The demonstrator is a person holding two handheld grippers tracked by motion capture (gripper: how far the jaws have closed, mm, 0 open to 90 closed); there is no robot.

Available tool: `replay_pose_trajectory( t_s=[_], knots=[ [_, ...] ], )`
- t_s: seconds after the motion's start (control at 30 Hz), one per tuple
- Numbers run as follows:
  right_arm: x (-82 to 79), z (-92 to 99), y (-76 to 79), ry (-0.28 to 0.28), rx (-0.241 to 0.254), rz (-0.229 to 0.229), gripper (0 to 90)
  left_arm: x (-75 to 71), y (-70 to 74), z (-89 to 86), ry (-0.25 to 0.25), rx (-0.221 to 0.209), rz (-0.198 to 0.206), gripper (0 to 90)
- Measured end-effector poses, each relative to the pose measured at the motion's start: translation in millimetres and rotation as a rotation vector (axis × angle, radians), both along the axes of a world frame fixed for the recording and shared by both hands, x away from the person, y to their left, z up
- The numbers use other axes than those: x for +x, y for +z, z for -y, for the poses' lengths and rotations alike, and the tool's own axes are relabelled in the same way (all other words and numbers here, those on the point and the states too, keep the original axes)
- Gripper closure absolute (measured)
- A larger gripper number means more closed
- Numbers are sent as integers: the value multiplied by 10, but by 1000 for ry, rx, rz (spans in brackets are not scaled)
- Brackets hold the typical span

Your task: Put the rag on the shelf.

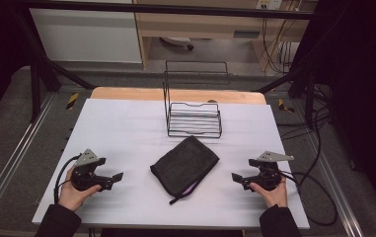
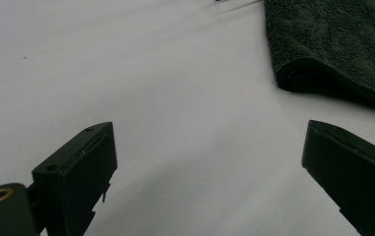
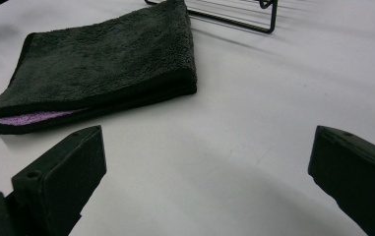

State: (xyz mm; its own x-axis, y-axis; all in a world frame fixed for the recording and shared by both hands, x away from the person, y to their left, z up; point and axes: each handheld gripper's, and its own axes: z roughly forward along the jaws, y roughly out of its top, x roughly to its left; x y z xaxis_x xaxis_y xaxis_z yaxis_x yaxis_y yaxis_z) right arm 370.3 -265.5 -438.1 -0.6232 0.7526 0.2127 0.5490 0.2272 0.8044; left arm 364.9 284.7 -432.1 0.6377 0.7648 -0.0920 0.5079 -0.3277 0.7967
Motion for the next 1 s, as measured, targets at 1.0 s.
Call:
replay_pose_trajectory(
  t_s=[1.0],
  knots=[
    [53,-425,53,5,-69,-11,78,51,204,405,8,10,-16,307]
  ],
)
